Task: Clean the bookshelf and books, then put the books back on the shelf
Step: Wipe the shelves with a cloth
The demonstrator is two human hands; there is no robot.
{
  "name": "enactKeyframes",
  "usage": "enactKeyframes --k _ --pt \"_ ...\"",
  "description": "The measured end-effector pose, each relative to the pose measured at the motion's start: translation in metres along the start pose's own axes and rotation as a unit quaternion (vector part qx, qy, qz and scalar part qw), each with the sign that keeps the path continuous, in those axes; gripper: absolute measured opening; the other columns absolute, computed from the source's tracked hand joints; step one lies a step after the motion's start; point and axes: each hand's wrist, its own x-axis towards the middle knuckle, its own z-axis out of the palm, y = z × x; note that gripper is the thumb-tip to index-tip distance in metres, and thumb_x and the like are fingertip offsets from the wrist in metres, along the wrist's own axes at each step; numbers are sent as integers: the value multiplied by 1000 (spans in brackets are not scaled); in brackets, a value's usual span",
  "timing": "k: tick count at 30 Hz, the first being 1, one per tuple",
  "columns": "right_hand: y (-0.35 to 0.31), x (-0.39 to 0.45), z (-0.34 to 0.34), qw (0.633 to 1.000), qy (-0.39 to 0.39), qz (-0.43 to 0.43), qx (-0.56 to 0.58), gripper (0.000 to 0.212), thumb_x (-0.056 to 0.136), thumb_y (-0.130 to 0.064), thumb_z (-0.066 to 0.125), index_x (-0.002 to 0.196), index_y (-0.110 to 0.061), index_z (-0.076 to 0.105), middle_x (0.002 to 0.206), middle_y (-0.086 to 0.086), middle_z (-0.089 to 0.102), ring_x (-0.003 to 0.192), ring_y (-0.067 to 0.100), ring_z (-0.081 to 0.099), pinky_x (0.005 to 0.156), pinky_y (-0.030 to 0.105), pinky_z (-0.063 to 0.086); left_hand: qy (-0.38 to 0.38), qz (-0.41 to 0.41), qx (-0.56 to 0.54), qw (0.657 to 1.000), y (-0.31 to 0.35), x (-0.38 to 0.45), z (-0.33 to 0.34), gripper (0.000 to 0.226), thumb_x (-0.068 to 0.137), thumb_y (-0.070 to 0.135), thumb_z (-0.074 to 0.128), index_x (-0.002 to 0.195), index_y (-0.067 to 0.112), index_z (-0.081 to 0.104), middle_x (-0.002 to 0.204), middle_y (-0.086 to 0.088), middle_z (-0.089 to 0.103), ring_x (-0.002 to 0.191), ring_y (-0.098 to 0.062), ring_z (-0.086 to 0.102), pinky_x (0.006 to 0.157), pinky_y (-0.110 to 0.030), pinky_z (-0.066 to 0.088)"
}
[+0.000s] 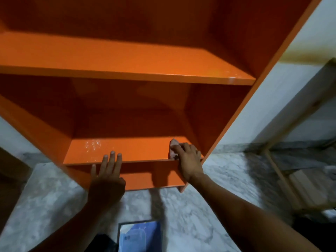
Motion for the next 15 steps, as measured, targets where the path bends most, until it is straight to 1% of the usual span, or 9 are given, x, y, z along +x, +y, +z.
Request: enactKeyframes --k 1,3,4,6,8,10,11,13,15 --pt "0 -1 -6 999 13 -18 32 56 86 -4 55 136 -30 53 132 6 51 123 31 43 89 38 29 11 6 5 1000 0 -1 1 76 75 27 40 148 6 44 155 -18 40 139 -36 45 104 -63 33" --pt "-5 -3 -20 983 81 -56 152 51 83 0 59 129 -22 61 118 7 59 113 31 55 86 38 41 22 12 13 1000 -4 -3 3 75 76 29 40 147 7 45 153 -17 43 138 -35 46 107 -60 32" --pt "-10 -6 -29 966 131 -78 210 47 83 1 60 126 -18 63 116 7 62 109 28 59 87 40 46 26 16 23 999 -6 -4 4 74 76 30 43 146 6 47 151 -17 45 137 -35 48 107 -60 34" --pt "-21 -11 -54 919 265 -111 271 40 84 3 61 122 -11 64 117 5 65 106 23 62 87 36 50 21 26 44 998 -8 -2 6 75 71 29 56 142 4 52 146 -18 51 132 -37 52 105 -58 40" --pt "-30 -11 -87 865 395 -130 282 36 84 7 58 118 -4 65 114 3 63 101 23 61 87 26 47 25 30 59 998 -10 3 8 79 66 27 72 139 2 56 141 -20 55 128 -39 56 103 -56 45" --pt "-37 -10 -127 814 498 -137 265 35 83 8 53 115 2 64 108 12 62 99 27 58 85 24 43 33 30 65 997 -13 7 9 81 64 23 78 139 3 56 140 -21 56 128 -39 56 102 -54 48" --pt "-40 -8 -148 791 540 -140 254 34 83 8 51 113 3 64 106 18 62 99 28 58 85 28 43 41 30 66 997 -15 7 9 80 66 22 77 140 4 55 141 -20 56 129 -38 55 103 -52 48" --pt "-44 -2 -185 757 598 -136 228 33 82 2 48 110 0 65 103 21 61 98 32 57 83 35 44 71 31 64 995 -16 7 7 76 73 23 72 144 8 50 145 -17 53 133 -35 52 108 -48 44" --pt "-47 4 -214 737 631 -119 209 32 84 -6 48 110 -2 67 103 20 62 97 34 59 81 34 46 84 32 60 994 -15 6 5 72 82 24 65 149 12 43 151 -12 47 140 -30 45 114 -43 38"
